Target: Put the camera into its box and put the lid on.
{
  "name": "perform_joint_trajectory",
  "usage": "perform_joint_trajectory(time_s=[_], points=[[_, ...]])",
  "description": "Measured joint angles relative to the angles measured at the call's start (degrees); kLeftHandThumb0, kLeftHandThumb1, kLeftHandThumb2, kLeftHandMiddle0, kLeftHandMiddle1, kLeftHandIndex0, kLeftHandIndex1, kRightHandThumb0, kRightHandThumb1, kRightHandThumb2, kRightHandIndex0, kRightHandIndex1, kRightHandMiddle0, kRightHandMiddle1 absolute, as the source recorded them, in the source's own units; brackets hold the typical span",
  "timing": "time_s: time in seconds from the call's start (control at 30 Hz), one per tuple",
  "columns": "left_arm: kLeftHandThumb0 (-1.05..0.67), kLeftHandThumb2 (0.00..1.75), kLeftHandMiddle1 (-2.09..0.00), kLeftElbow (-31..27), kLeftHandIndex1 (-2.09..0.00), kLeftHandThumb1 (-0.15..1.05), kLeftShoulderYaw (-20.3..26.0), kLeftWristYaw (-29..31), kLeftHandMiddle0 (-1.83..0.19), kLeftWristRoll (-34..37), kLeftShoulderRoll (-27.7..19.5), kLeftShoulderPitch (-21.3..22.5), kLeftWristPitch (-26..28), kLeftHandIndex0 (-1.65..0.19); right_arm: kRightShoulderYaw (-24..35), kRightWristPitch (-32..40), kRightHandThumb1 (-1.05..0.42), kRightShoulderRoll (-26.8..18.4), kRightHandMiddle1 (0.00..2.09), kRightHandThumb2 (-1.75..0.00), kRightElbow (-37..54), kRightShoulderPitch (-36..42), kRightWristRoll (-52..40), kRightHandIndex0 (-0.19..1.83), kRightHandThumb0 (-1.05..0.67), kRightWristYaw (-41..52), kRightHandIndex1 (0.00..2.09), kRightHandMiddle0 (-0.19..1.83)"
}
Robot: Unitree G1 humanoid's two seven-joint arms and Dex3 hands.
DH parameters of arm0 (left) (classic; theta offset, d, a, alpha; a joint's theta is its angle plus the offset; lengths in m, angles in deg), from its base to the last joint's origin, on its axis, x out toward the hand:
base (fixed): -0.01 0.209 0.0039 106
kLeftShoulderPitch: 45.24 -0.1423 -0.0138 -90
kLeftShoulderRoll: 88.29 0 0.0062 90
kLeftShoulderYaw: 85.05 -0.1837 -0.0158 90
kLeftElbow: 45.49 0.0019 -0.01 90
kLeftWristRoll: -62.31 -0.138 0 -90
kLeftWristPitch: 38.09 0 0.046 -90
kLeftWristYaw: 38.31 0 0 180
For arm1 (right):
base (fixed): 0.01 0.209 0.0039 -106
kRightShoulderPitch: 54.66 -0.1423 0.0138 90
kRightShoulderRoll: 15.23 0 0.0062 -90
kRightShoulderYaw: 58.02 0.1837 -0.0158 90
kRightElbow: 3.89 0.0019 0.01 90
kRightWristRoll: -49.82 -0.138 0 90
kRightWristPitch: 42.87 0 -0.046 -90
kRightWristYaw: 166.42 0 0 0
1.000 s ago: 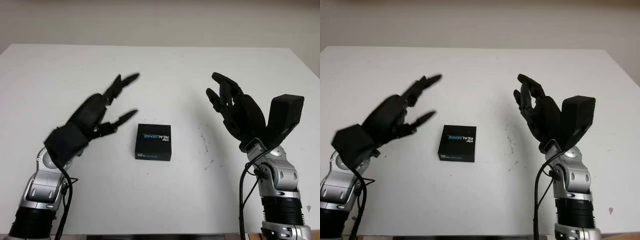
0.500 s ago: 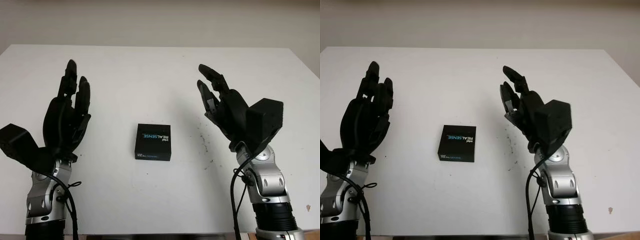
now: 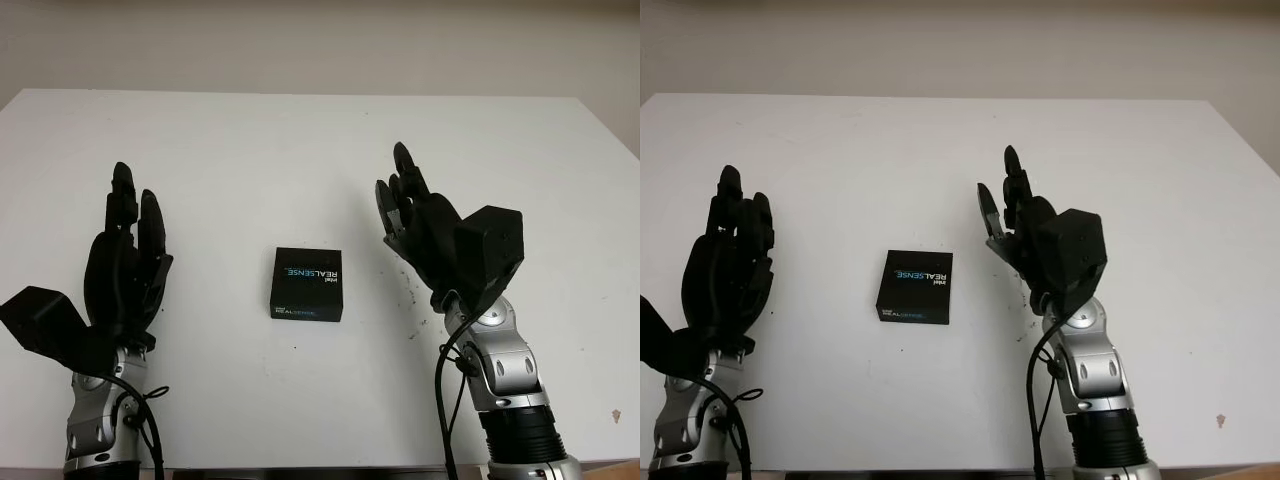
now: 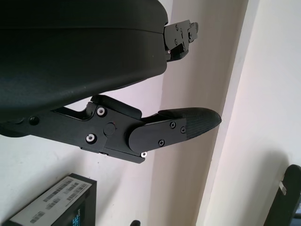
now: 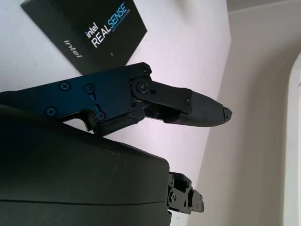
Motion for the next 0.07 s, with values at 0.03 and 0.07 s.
perform_joint_trajectory(time_s=[0.03,0.07], points=[[-0.66,0.59,0.0,-0.25,0.0,1.05,-0.35,0.05,0.19,-0.01,0.16,0.0,-0.13,0.19,-0.07,0.0,-1.05,0.0,0.0,-0.63,-0.21,-0.02,0.33,-0.19,-0.72,-0.14,0.0,-0.19],[-0.67,0.58,0.0,-0.55,0.0,1.05,-0.7,0.06,0.19,-0.01,0.3,0.01,-0.17,0.19,-0.1,-0.01,-1.05,0.02,0.0,-0.63,-0.57,-0.13,0.58,-0.19,-0.72,-0.33,0.0,-0.19]])
